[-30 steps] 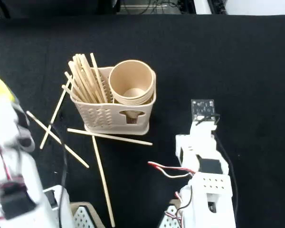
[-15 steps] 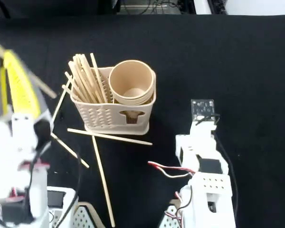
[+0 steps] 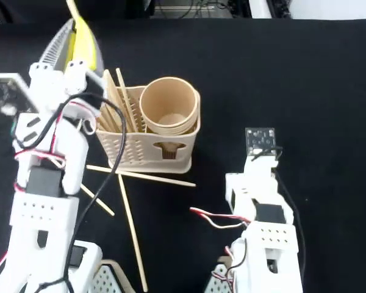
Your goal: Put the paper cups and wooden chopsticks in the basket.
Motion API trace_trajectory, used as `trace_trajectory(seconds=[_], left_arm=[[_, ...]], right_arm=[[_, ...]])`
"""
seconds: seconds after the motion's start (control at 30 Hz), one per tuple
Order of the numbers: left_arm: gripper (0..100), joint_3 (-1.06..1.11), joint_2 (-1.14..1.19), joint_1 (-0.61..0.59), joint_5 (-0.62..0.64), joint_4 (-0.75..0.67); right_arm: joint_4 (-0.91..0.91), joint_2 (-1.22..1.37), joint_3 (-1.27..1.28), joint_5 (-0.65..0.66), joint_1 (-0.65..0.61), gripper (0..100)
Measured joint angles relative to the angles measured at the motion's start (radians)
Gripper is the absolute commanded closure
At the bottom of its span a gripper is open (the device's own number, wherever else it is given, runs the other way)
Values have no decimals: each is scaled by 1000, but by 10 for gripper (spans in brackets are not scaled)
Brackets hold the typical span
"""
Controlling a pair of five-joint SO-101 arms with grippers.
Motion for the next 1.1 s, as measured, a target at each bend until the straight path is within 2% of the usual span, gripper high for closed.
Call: trace_trajectory(seconds=[0.17, 0.27, 0.37, 0.6, 0.73, 0.87, 0.97, 1.1], left_arm=[[969, 6, 40, -3, 12, -9], [883, 8, 51, -2, 72, 48], [796, 6, 51, -2, 101, 175], [764, -127, 60, -2, 107, 531], [766, -276, 60, -12, 107, 723], [766, -477, 64, -132, 74, 964], [766, -588, 106, -278, 28, 1132], [766, -621, 270, -451, -43, 1200]], right_arm=[[0, 0, 0, 0, 0, 983], [0, 0, 0, 0, 0, 983], [0, 0, 0, 0, 0, 983], [0, 0, 0, 0, 0, 983], [0, 0, 0, 0, 0, 983], [0, 0, 0, 0, 0, 983], [0, 0, 0, 0, 0, 983], [0, 0, 0, 0, 0, 983]])
